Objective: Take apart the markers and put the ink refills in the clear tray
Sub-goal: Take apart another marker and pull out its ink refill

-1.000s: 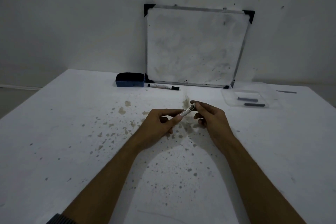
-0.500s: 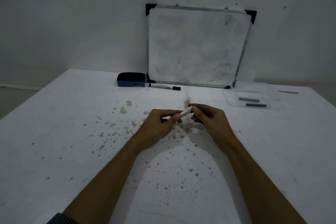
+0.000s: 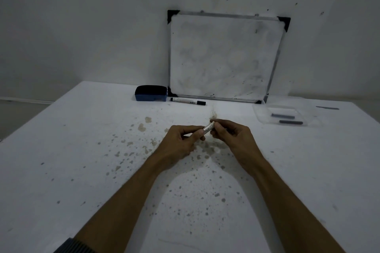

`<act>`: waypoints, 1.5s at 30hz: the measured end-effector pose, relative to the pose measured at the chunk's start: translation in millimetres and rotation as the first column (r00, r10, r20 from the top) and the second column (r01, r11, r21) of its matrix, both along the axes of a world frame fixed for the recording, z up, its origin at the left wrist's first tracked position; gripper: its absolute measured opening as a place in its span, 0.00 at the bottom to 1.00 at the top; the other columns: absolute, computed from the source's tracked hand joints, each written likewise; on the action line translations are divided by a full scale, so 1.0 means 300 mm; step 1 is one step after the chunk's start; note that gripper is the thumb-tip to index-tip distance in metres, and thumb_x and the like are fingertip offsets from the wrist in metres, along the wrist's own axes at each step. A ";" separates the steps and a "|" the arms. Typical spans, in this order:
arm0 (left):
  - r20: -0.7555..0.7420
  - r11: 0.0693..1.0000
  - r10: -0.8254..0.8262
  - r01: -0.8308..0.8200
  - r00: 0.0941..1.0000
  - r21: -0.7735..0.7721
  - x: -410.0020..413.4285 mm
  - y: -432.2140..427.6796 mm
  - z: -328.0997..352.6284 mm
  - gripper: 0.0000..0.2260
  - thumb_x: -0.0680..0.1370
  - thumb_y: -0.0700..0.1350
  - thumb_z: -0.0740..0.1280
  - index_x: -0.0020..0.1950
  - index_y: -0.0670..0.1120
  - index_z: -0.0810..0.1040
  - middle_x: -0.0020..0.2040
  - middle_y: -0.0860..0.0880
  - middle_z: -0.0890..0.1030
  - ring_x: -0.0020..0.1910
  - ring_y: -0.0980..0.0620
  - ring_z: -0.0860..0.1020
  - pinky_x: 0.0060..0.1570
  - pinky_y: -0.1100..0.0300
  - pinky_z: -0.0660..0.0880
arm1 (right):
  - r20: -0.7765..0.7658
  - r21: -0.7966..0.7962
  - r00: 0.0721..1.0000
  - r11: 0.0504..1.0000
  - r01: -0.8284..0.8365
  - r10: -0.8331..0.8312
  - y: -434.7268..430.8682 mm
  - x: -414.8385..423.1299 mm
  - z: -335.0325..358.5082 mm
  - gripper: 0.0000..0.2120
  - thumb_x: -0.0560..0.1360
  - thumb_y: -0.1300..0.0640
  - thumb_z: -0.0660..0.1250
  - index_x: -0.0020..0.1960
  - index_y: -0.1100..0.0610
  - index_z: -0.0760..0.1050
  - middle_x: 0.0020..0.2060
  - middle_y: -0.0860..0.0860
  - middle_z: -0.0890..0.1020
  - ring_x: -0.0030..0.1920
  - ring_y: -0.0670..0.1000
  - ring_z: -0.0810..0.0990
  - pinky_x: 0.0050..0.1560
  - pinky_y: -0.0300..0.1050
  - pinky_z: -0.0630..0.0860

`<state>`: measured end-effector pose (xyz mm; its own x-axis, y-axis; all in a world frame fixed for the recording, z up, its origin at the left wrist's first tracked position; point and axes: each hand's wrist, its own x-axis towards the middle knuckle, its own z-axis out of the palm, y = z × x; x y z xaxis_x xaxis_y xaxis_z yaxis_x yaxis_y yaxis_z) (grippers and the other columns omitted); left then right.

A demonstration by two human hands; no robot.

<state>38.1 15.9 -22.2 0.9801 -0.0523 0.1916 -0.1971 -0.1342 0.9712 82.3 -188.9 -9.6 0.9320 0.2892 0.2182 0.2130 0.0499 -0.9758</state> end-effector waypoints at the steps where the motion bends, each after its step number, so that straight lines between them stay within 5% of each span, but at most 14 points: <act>1: -0.011 1.000 0.008 -0.008 1.000 0.005 0.000 -0.004 0.003 0.08 0.84 0.49 0.67 0.58 0.50 0.85 0.30 0.60 0.81 0.23 0.60 0.70 0.25 0.65 0.69 | 0.013 -0.020 1.000 1.000 0.021 -0.021 0.012 -0.005 0.004 0.11 0.80 0.52 0.70 0.61 0.51 0.84 0.51 0.49 0.88 0.51 0.50 0.88 0.52 0.41 0.83; 4: -0.052 0.999 0.049 -0.050 0.997 -0.011 0.007 -0.014 0.046 0.12 0.85 0.52 0.65 0.65 0.52 0.83 0.44 0.56 0.86 0.40 0.60 0.84 0.38 0.65 0.78 | 0.066 -0.164 0.989 0.977 0.138 -0.129 0.073 -0.039 0.007 0.20 0.81 0.43 0.66 0.69 0.49 0.75 0.57 0.46 0.83 0.53 0.46 0.85 0.49 0.42 0.84; 7: -0.081 0.967 0.050 -0.068 0.995 -0.244 0.014 -0.009 0.078 0.11 0.85 0.51 0.65 0.64 0.54 0.83 0.54 0.51 0.88 0.59 0.54 0.85 0.56 0.62 0.81 | 0.059 -0.155 0.972 0.960 0.232 -0.226 0.116 -0.073 0.011 0.20 0.80 0.40 0.66 0.68 0.46 0.70 0.56 0.45 0.81 0.52 0.45 0.84 0.47 0.38 0.81; 11: -0.110 0.825 0.002 -0.064 0.994 -0.561 0.006 -0.001 0.062 0.12 0.84 0.45 0.66 0.64 0.42 0.82 0.59 0.40 0.87 0.62 0.43 0.84 0.65 0.52 0.80 | 0.123 -0.210 0.971 0.950 0.229 -0.207 0.112 -0.086 0.024 0.20 0.76 0.43 0.72 0.64 0.47 0.72 0.50 0.42 0.82 0.48 0.40 0.83 0.46 0.33 0.79; 17: -0.063 0.864 -0.006 -0.027 0.998 -0.502 -0.001 -0.035 0.056 0.12 0.86 0.46 0.65 0.66 0.43 0.78 0.62 0.44 0.86 0.65 0.48 0.83 0.66 0.56 0.78 | 0.171 -0.283 0.956 0.918 0.278 -0.237 0.122 -0.094 0.025 0.16 0.77 0.45 0.73 0.60 0.52 0.77 0.50 0.45 0.84 0.48 0.43 0.83 0.49 0.42 0.84; 19: -0.077 0.877 -0.012 -0.027 0.997 -0.480 0.000 -0.033 0.058 0.12 0.85 0.47 0.64 0.67 0.45 0.78 0.63 0.45 0.86 0.65 0.48 0.83 0.66 0.56 0.78 | 0.204 -0.327 0.957 0.907 0.266 -0.207 0.122 -0.091 0.029 0.17 0.77 0.45 0.72 0.63 0.52 0.79 0.51 0.45 0.84 0.47 0.41 0.83 0.48 0.35 0.82; 22: -0.127 0.934 -0.038 -0.010 0.991 -0.356 0.015 0.000 0.079 0.14 0.85 0.47 0.65 0.71 0.47 0.76 0.63 0.48 0.86 0.65 0.50 0.83 0.68 0.54 0.77 | 0.288 -0.435 0.946 0.860 0.268 -0.149 0.118 -0.078 0.034 0.16 0.79 0.46 0.69 0.63 0.52 0.81 0.49 0.43 0.83 0.45 0.37 0.80 0.41 0.25 0.74; 25: -0.136 0.993 0.117 -0.111 0.984 0.045 0.065 0.082 0.114 0.18 0.83 0.47 0.69 0.74 0.51 0.76 0.58 0.57 0.87 0.61 0.57 0.83 0.71 0.48 0.75 | 0.393 -0.497 0.906 0.793 0.351 -0.155 0.117 -0.036 0.039 0.13 0.80 0.48 0.70 0.61 0.53 0.82 0.48 0.44 0.82 0.43 0.37 0.78 0.41 0.25 0.71; 28: 0.043 0.747 0.375 -0.330 0.926 0.577 0.105 0.199 0.086 0.22 0.82 0.54 0.70 0.76 0.54 0.74 0.71 0.52 0.79 0.70 0.51 0.75 0.76 0.49 0.66 | 0.486 -0.566 0.869 0.725 0.393 -0.091 0.151 0.038 0.057 0.11 0.79 0.52 0.71 0.59 0.55 0.83 0.50 0.52 0.83 0.45 0.46 0.79 0.46 0.36 0.76; 30: 0.109 0.584 0.417 -0.358 0.902 0.728 0.101 0.265 0.026 0.27 0.81 0.59 0.69 0.78 0.52 0.71 0.79 0.48 0.71 0.78 0.46 0.66 0.78 0.47 0.58 | 0.533 -0.592 0.844 0.688 0.420 -0.056 0.201 0.106 0.069 0.11 0.79 0.53 0.71 0.59 0.56 0.83 0.52 0.55 0.84 0.49 0.53 0.81 0.52 0.50 0.79; 33: 0.142 0.498 0.390 -0.338 0.910 0.798 0.104 0.299 -0.048 0.28 0.82 0.62 0.63 0.79 0.51 0.70 0.82 0.47 0.65 0.81 0.46 0.61 0.80 0.47 0.52 | 0.608 -0.615 0.794 0.621 0.485 -0.018 0.294 0.221 0.070 0.12 0.80 0.53 0.70 0.60 0.57 0.84 0.53 0.57 0.85 0.54 0.58 0.80 0.55 0.54 0.75; 39: 0.202 0.490 0.373 -0.377 0.906 0.786 0.138 0.301 -0.077 0.27 0.82 0.60 0.63 0.79 0.50 0.69 0.83 0.45 0.64 0.82 0.45 0.60 0.80 0.49 0.50 | 0.661 -0.693 0.748 0.434 0.576 0.063 0.431 0.395 0.013 0.12 0.79 0.52 0.69 0.60 0.54 0.84 0.54 0.55 0.84 0.56 0.59 0.77 0.57 0.53 0.66; 45: 0.213 0.490 0.370 -0.384 0.905 0.783 0.146 0.301 -0.089 0.27 0.82 0.60 0.63 0.79 0.50 0.70 0.82 0.45 0.64 0.81 0.45 0.60 0.80 0.48 0.50 | 0.663 -0.692 0.748 0.414 0.591 0.040 0.454 0.441 -0.017 0.11 0.78 0.52 0.71 0.57 0.54 0.86 0.51 0.56 0.83 0.55 0.60 0.77 0.55 0.53 0.66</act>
